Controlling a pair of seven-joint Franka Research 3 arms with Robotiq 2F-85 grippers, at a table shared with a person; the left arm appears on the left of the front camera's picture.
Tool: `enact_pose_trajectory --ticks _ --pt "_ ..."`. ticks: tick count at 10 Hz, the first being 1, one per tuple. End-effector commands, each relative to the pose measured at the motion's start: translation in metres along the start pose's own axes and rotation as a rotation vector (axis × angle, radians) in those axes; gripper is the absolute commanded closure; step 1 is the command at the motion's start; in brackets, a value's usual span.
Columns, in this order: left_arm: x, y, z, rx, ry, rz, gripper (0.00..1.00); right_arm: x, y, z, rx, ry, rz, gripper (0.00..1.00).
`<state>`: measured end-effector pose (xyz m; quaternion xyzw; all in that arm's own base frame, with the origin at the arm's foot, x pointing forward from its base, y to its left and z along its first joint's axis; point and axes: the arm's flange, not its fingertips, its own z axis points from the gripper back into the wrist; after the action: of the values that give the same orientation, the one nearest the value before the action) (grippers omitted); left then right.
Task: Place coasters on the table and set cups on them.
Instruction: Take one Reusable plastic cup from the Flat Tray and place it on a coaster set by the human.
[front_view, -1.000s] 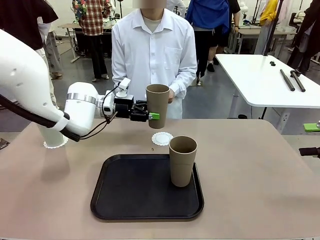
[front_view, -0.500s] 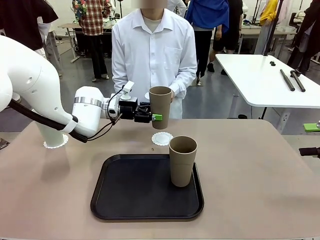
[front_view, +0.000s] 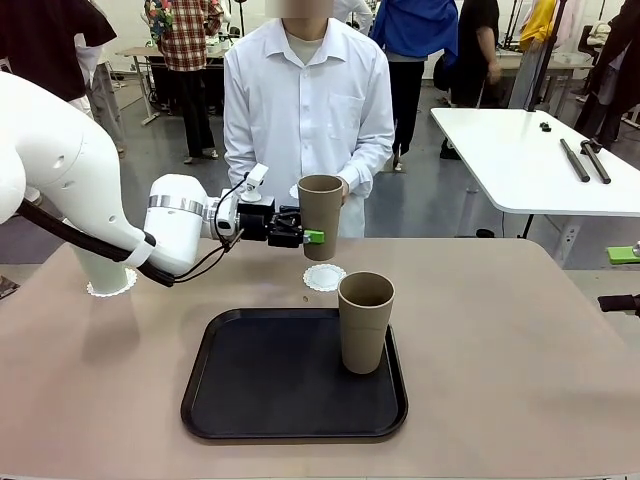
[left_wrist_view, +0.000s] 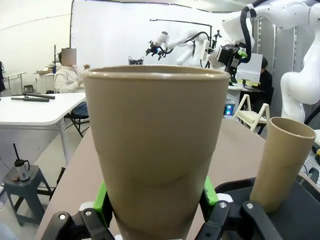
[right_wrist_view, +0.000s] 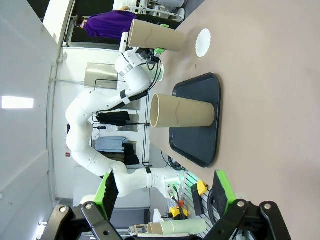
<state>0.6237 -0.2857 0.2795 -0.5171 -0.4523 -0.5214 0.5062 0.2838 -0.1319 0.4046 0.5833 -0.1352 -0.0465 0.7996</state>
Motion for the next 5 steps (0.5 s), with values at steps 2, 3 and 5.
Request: enact_pose_trajectory --ticks 2,3,5 --pt "-0.021 0.006 -0.016 -0.046 0.039 -0.034 0.16 0.001 0.001 0.0 0.015 -0.005 0.002 0.0" --pt "-0.023 0.007 -0.019 -0.062 0.039 -0.054 0.16 0.001 0.001 0.0 0.015 -0.005 0.002 0.0" --pt "-0.027 0.012 -0.019 -0.076 0.024 -0.071 0.16 0.001 0.001 0.0 0.015 -0.005 0.002 0.0"
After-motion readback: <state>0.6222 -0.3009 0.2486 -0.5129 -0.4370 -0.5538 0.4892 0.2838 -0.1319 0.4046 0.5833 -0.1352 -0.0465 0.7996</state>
